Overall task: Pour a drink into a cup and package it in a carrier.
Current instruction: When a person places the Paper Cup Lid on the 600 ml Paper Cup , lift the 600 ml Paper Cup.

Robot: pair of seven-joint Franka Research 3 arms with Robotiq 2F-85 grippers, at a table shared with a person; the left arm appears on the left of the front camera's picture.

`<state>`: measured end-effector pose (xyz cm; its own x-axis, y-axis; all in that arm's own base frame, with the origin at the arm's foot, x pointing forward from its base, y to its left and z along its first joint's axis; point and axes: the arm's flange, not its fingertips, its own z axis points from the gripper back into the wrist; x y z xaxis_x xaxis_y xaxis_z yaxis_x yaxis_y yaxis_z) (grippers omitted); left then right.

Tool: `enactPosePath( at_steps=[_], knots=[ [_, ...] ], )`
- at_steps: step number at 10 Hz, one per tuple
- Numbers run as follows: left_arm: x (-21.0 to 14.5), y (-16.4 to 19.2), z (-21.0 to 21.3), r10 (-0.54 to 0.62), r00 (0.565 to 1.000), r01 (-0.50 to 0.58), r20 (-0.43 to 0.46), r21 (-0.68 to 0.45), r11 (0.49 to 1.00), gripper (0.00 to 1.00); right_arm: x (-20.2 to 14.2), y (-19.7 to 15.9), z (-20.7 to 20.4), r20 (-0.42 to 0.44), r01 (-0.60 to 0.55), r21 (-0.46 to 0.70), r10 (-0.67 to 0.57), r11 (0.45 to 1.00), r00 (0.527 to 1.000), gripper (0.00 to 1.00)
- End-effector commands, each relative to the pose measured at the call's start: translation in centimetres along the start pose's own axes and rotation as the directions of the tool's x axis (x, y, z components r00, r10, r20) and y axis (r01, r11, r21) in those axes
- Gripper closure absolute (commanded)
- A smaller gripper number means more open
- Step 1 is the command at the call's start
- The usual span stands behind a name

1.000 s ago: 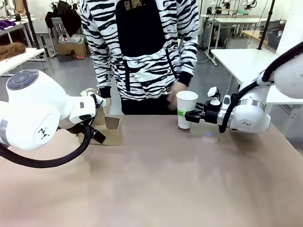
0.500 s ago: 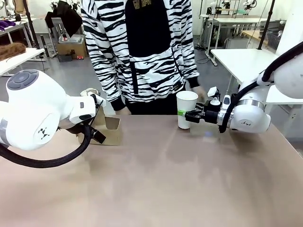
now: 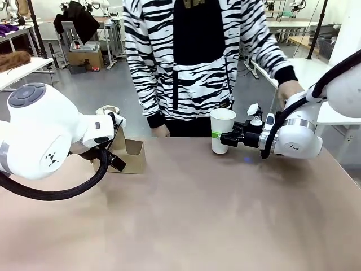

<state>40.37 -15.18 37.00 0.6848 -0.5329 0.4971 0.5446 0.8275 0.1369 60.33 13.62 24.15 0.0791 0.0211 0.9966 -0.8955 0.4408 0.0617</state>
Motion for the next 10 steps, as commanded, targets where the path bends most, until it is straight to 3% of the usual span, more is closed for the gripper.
enactPosePath(
  at_steps=[1, 10],
  knots=[
    [0.0, 0.0, 0.04, 0.0, 1.0, 0.0, 0.001, -0.002, 1.0, 0.0, 0.13, 0.03, -0.15, 0.0, -0.002, 0.0, 0.002, 1.0, 1.0, 0.2],
    [0.0, 0.0, 0.04, 0.0, 1.0, 0.0, 0.001, -0.002, 1.0, 0.0, 0.13, 0.03, -0.15, 0.0, -0.002, 0.0, 0.002, 1.0, 1.0, 0.2]
  ],
)
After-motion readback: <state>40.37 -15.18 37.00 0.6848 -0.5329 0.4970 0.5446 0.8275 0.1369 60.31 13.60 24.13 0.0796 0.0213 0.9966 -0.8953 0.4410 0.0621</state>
